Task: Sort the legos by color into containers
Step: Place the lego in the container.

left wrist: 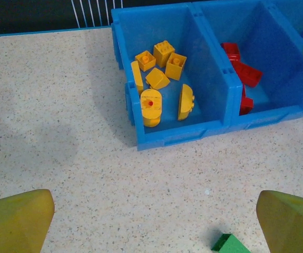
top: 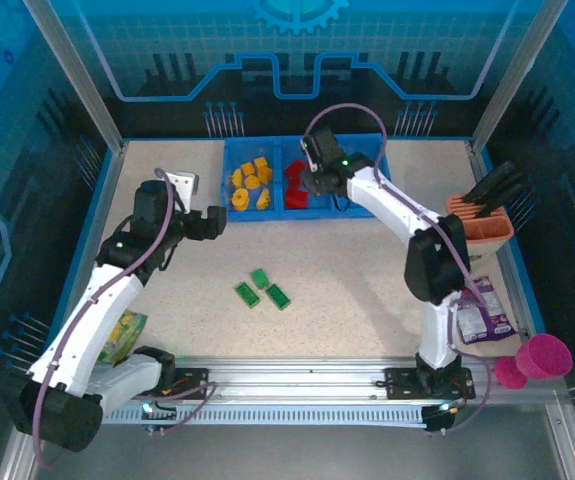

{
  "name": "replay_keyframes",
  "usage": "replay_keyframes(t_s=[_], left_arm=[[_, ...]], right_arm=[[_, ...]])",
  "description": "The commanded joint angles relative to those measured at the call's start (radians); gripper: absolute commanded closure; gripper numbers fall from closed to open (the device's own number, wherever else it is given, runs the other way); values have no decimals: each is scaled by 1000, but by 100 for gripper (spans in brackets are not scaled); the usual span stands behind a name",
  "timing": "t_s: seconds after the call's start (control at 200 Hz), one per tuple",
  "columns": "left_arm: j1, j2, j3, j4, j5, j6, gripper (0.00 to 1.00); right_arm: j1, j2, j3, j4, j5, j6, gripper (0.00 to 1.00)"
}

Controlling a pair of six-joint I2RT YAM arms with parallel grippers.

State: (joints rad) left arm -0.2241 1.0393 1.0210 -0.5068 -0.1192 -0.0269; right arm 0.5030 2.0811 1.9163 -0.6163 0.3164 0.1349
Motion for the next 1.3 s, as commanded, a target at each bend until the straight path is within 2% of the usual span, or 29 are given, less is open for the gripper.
replay_keyframes(t_s=[0.0, 0.12, 0.23, 0.355, 0.46, 0.826, 0.961, 1.111, 1.291], left_arm=[[9, -1, 16, 18, -22, 24, 1], [9, -2, 8, 19, -17, 20, 1], [9, -2, 5, 19, -16, 22, 1], [9, 0, 2, 26, -13, 22, 1], [9, 4, 4, 27, -12, 22, 1], [9, 5, 7, 22, -2, 12, 1], [9, 4, 7, 23, 3, 13, 1], [9, 6, 13, 16, -3, 21, 1], [11, -12, -1, 28, -12, 27, 1]], right_arm=[[-26, 146, 186, -26, -49, -69, 69], [-44, 305, 428, -109, -65, -78, 69], [-56, 410, 575, -152, -84, -77, 68], [-72, 484, 662, -170, -129, -63, 65], [-78, 502, 667, -171, -141, -60, 62], [-83, 488, 630, -166, -158, -74, 54], [-81, 450, 584, -149, -153, -83, 55], [-55, 267, 428, -124, -172, -97, 55], [57, -25, 64, -101, -157, -62, 48]])
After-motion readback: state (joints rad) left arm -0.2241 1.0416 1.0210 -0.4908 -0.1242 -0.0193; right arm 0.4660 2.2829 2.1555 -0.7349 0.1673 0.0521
